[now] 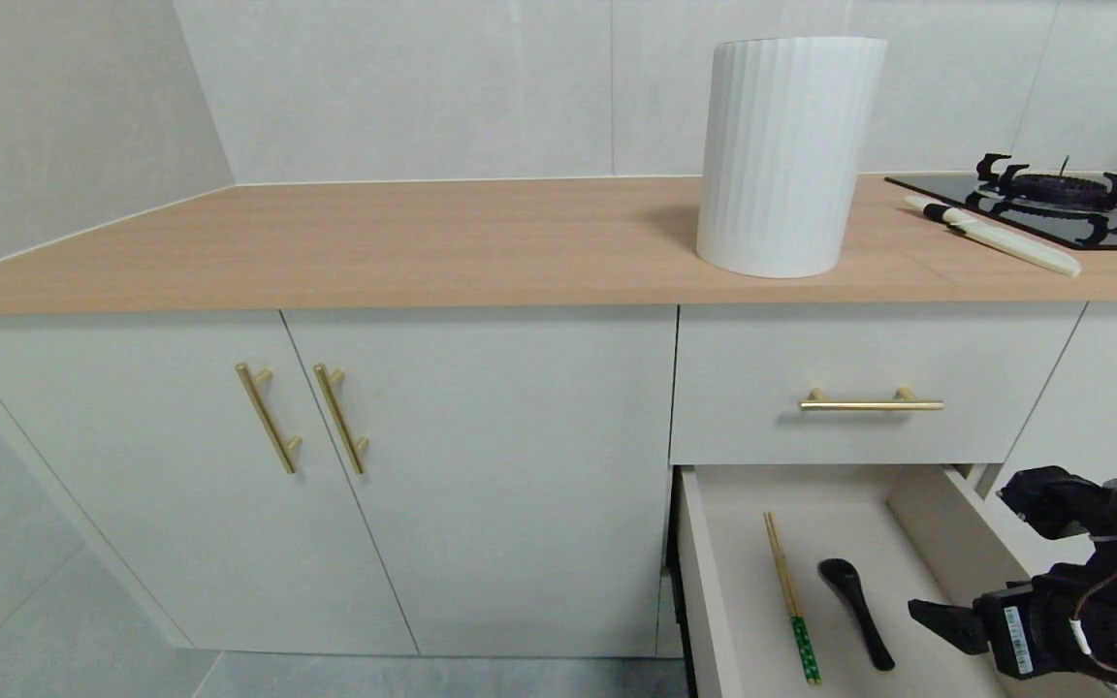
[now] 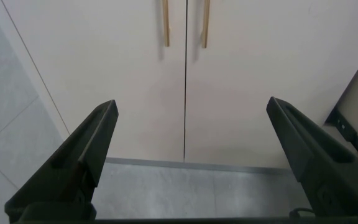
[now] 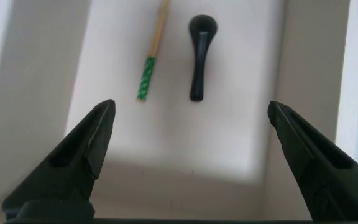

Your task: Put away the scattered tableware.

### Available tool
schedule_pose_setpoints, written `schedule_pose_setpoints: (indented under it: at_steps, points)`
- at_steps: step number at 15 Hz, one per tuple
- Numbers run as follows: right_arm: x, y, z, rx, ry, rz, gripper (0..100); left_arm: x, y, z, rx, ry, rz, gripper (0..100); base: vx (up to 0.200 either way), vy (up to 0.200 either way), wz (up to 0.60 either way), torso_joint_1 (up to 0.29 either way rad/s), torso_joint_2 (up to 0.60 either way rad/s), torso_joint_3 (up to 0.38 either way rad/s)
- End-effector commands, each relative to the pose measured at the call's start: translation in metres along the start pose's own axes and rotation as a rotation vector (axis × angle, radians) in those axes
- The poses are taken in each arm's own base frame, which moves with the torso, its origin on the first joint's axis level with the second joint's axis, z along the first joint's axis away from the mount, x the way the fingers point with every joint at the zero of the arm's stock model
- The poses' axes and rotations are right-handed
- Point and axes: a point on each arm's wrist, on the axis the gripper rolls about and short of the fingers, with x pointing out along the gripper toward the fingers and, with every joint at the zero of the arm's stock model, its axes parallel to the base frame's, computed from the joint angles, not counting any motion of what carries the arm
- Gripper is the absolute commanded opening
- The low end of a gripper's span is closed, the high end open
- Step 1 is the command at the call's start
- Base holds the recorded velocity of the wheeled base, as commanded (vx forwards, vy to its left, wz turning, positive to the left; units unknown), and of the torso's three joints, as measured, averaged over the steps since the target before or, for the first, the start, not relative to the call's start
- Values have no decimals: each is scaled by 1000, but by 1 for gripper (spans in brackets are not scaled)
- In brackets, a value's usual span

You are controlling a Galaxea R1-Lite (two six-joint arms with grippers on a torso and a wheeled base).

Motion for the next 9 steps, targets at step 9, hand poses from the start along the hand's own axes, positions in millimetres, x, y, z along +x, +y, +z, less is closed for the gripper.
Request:
schedule_pose_setpoints:
  at_steps: [9]
  points:
    - [-15,7,-15,-111,-8,60,100,0,0,0,-1,1,0,100,-200,0,0,3,2,6]
